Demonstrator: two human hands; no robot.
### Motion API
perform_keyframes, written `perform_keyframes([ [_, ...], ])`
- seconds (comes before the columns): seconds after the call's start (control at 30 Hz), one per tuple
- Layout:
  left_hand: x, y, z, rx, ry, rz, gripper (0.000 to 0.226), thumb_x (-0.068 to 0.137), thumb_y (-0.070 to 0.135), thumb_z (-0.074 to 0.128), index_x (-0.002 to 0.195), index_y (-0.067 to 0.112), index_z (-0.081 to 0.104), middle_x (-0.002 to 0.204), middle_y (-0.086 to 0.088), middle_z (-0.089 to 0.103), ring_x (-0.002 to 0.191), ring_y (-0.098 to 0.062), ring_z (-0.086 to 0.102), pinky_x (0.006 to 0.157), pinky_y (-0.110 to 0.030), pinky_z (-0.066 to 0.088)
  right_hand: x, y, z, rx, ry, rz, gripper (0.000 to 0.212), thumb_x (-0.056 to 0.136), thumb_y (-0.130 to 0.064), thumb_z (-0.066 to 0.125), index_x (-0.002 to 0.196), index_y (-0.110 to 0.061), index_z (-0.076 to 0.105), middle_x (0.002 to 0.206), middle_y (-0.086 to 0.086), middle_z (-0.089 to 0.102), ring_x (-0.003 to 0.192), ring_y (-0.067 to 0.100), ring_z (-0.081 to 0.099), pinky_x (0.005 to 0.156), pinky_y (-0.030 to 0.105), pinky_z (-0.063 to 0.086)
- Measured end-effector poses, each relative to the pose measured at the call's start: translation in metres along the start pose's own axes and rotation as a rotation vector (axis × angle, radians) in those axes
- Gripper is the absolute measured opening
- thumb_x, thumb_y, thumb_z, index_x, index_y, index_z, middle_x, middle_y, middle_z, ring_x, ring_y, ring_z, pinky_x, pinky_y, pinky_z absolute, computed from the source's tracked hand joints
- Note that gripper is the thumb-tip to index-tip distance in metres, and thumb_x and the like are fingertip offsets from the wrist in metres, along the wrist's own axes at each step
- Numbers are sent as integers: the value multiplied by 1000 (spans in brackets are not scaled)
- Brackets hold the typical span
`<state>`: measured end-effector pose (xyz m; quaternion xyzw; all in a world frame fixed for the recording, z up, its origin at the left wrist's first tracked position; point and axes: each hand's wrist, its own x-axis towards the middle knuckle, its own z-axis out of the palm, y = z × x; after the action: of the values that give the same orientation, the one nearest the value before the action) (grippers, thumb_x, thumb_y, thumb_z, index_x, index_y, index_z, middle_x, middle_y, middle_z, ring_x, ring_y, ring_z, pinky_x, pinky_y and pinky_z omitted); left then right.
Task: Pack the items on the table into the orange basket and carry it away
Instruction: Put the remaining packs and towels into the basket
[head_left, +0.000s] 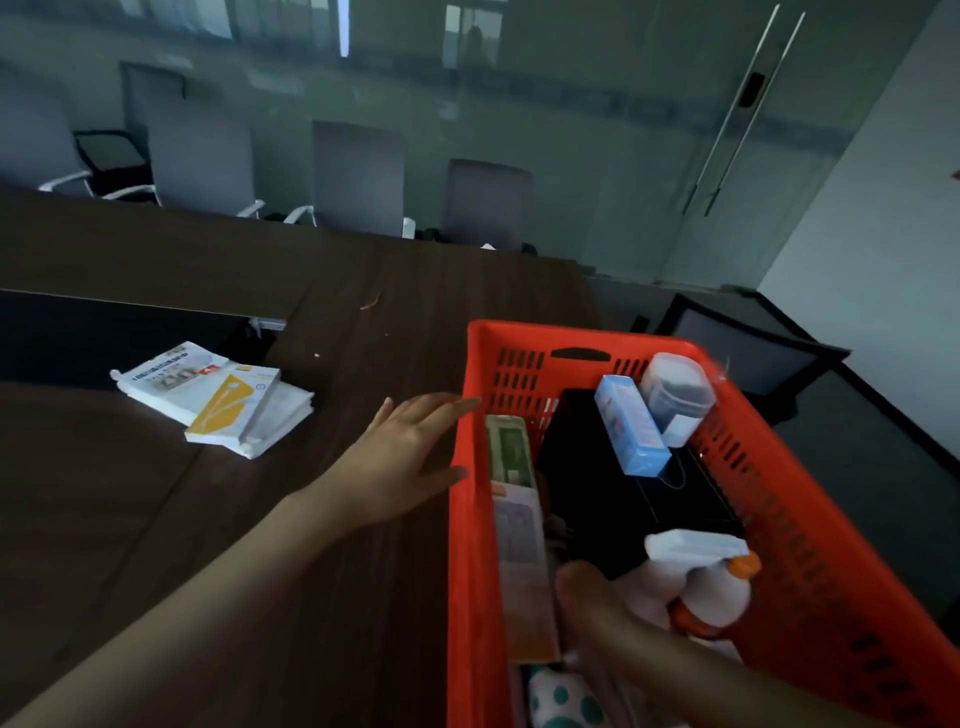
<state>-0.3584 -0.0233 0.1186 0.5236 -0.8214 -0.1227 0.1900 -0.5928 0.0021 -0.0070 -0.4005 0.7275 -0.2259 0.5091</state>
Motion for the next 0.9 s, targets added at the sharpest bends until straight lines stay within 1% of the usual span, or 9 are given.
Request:
perform_keyframes([
  [0.07,-6,-15,-5,-51,4,-38,74,86,40,60,148,35,20,152,9,30,143,-11,26,119,-52,16,0,-22,5,80,132,-197,19,89,-12,47,102,-14,61,97,6,63,95,21,58,97,37,46],
  [0.17,-12,-39,-10,-99,15,-76,75,85,41,61,148,36,20,151,8,32,141,-12,30,116,-50,24,-23,-91,2,228,352,-512,29,96,1,41,121,-6,55,110,8,56,103,19,51,97,32,38],
  [0.23,-16,-58,-18,-145,62,-108,75,84,41,62,147,35,23,148,7,36,138,-14,35,113,-44,32,-43,-142,7,326,361,-716,29,97,1,39,120,-8,54,113,7,56,107,20,53,101,34,39],
  [0.33,-21,-82,-33,-228,159,-194,72,86,33,64,147,28,28,144,5,40,132,-11,42,107,-24,35,-55,-193,35,382,241,-865,22,98,-10,44,102,-28,56,113,4,59,109,19,57,102,33,42],
  [0.43,-31,-115,-45,-313,233,-299,68,86,29,65,145,25,32,141,3,44,129,-10,43,98,-16,33,-49,-221,91,292,107,-857,10,92,-25,51,99,-31,55,108,-3,59,106,17,58,97,33,45],
  [0.6,-47,-201,-47,-479,333,-602,59,85,29,66,138,22,41,133,-1,51,124,-17,49,98,-28,39,-7,-242,200,29,-53,-567,28,97,-28,47,122,-16,52,118,3,58,113,19,57,96,33,46],
  [0.77,-51,-307,-20,-746,429,-1034,53,85,25,66,133,13,46,128,-8,57,109,-23,57,78,-27,43,62,-254,287,-169,-58,-390,39,97,-33,47,130,-12,48,131,7,54,118,22,54,84,23,40],
  [0.83,-47,-341,-5,-784,468,-1145,43,86,24,65,125,10,51,122,-8,60,96,-20,57,67,-22,41,95,-255,319,-237,-51,-360,41,96,-33,48,129,-10,48,133,10,53,119,24,54,89,27,43],
  [0.9,-40,-371,11,-791,500,-1228,41,86,26,64,122,10,53,121,-8,61,99,-21,57,72,-24,41,129,-258,344,-301,-43,-338,42,95,-33,49,130,-9,47,134,11,52,121,26,53,96,33,44],
])
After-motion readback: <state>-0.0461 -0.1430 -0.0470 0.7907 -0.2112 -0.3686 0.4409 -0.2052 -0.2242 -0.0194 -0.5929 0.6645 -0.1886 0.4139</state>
